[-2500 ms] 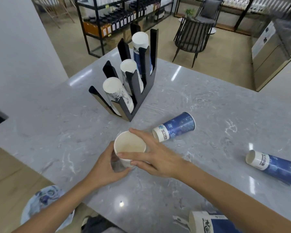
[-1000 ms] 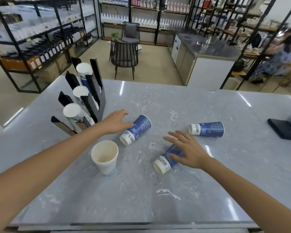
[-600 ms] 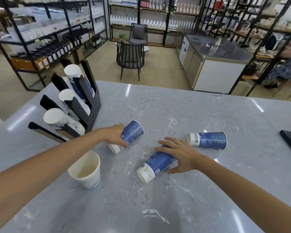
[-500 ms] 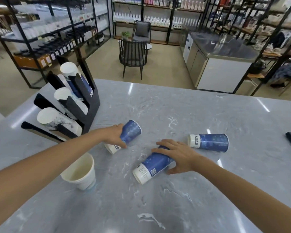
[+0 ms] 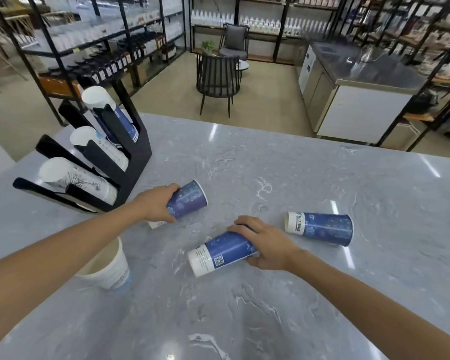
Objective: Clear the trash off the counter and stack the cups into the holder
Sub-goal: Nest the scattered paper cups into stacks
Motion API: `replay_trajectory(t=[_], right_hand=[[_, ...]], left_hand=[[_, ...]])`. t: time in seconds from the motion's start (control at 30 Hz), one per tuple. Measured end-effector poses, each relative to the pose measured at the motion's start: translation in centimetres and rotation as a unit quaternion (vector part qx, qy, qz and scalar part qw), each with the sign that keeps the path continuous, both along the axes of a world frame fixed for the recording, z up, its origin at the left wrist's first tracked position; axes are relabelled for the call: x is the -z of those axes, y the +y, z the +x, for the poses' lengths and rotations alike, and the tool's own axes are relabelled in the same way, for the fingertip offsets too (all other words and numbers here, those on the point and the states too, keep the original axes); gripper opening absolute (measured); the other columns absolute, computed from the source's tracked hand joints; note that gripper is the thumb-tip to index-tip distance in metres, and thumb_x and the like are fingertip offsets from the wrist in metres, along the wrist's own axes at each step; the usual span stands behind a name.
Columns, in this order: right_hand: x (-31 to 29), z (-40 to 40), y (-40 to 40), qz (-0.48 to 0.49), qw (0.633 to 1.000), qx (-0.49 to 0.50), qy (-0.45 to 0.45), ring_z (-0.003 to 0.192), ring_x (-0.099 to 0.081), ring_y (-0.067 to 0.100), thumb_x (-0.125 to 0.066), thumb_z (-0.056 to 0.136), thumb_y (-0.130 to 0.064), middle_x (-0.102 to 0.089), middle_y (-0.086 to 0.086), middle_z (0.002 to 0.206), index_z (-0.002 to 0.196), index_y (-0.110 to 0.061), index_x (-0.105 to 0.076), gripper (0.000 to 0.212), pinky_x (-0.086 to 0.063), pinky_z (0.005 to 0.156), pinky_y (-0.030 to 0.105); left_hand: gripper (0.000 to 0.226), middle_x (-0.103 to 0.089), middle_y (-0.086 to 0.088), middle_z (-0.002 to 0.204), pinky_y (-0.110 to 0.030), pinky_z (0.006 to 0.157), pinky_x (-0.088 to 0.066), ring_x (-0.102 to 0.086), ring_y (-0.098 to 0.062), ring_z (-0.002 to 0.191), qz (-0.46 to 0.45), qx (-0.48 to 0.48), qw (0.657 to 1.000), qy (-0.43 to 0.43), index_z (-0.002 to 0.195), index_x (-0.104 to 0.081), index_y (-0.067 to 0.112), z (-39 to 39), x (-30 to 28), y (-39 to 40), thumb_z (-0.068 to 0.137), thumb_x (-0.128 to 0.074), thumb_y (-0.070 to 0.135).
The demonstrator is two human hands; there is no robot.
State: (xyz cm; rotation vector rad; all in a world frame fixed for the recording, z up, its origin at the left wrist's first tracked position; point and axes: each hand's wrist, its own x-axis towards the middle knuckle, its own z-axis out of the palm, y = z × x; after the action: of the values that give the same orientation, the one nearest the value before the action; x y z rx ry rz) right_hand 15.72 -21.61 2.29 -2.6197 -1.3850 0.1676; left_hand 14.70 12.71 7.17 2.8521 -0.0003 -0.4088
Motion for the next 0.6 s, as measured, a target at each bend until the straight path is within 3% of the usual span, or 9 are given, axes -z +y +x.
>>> replay_trajectory(t=[0.2, 0.37, 0.6], right_hand=[[-3.4, -0.1, -1.4, 0.081, 0.996, 0.04, -0.017, 0.136, -0.048, 0.02, -0.079, 0.077, -0.031, -0.043, -0.001, 0.152, 0.149, -0.025, -0.041, 0.082, -0.059, 0.093, 0.042], [-6.7, 0.2, -3.2, 0.116, 0.99, 0.072, -0.048, 0.126, -0.054, 0.019, -0.079, 0.077, -0.034, -0.046, -0.003, 0.146, 0.148, -0.027, -0.04, 0.081, -0.059, 0.091, 0.04], [-8.1, 0.1, -5.2, 0.134, 0.982, 0.114, -0.069, 0.119, -0.058, 0.019, -0.081, 0.075, -0.043, -0.049, -0.005, 0.142, 0.146, -0.03, -0.038, 0.084, -0.06, 0.084, 0.04]], left_hand=[[0.087, -0.062, 0.004, 0.128, -0.034, 0.084, -0.053, -0.062, -0.02, 0.109, 0.001, 0.022, 0.998, -0.057, 0.145, -0.04, 0.03, -2.0, -2.6, 0.6, 0.067, -0.08, 0.032], [0.085, -0.064, 0.011, 0.124, -0.039, 0.082, -0.057, -0.065, -0.017, 0.104, -0.001, 0.046, 0.994, -0.1, 0.143, -0.041, 0.037, -4.0, -5.1, 0.2, 0.066, -0.076, 0.032], [0.083, -0.059, 0.014, 0.136, -0.037, 0.084, -0.057, -0.06, -0.013, 0.118, 0.002, 0.088, 0.983, -0.161, 0.148, -0.039, 0.038, -6.5, -5.8, -1.2, 0.073, -0.075, 0.034]])
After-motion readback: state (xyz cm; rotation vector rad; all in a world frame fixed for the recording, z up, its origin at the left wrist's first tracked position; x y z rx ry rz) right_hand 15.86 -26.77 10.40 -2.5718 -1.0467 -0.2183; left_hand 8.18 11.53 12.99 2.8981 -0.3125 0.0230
